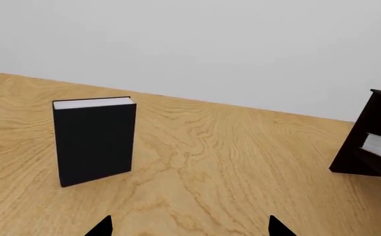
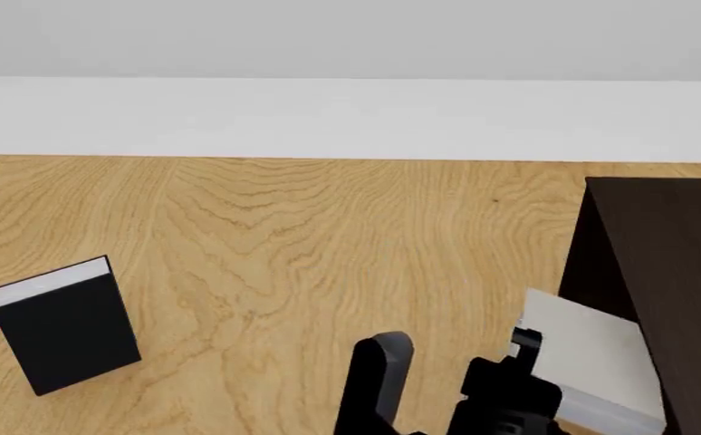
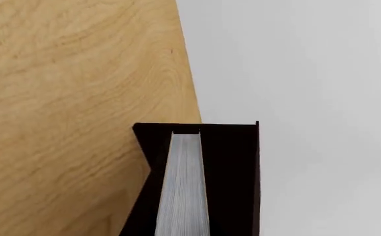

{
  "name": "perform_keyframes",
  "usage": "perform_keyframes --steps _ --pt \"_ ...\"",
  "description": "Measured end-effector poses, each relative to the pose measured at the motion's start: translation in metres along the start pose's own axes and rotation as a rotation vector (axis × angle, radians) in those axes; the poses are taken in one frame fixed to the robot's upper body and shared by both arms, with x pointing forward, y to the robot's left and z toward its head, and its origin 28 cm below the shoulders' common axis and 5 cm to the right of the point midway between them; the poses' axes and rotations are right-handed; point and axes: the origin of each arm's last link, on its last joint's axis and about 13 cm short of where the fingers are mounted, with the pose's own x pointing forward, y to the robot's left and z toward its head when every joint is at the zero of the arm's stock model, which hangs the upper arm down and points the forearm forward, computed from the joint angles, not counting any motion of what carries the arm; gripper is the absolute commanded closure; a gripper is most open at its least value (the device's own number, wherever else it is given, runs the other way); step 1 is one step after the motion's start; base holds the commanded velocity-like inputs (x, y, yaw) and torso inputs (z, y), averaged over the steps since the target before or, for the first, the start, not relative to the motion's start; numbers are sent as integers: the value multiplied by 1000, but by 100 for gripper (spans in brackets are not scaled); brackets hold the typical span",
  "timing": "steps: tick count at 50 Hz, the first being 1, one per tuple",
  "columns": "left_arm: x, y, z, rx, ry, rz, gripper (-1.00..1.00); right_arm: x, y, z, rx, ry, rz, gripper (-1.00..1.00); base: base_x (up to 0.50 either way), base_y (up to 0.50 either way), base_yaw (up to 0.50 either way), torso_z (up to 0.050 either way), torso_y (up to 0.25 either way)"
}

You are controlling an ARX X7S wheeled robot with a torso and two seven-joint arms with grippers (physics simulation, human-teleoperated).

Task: Pick up the book on the right and place it on the cabinet shelf.

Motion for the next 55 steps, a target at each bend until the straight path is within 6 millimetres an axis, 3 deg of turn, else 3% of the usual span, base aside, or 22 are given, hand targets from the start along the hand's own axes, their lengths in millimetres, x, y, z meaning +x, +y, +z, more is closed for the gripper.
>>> perform_keyframes --steps 38,55 --pt "-1 0 -2 -9 3 -2 -100 12 23 -52 -143 284 -17 100 0 0 0 0 1" --pt "-1 0 -1 -10 0 -2 -100 16 31 -62 -170 271 -51 100 2 -2 -1 0 0"
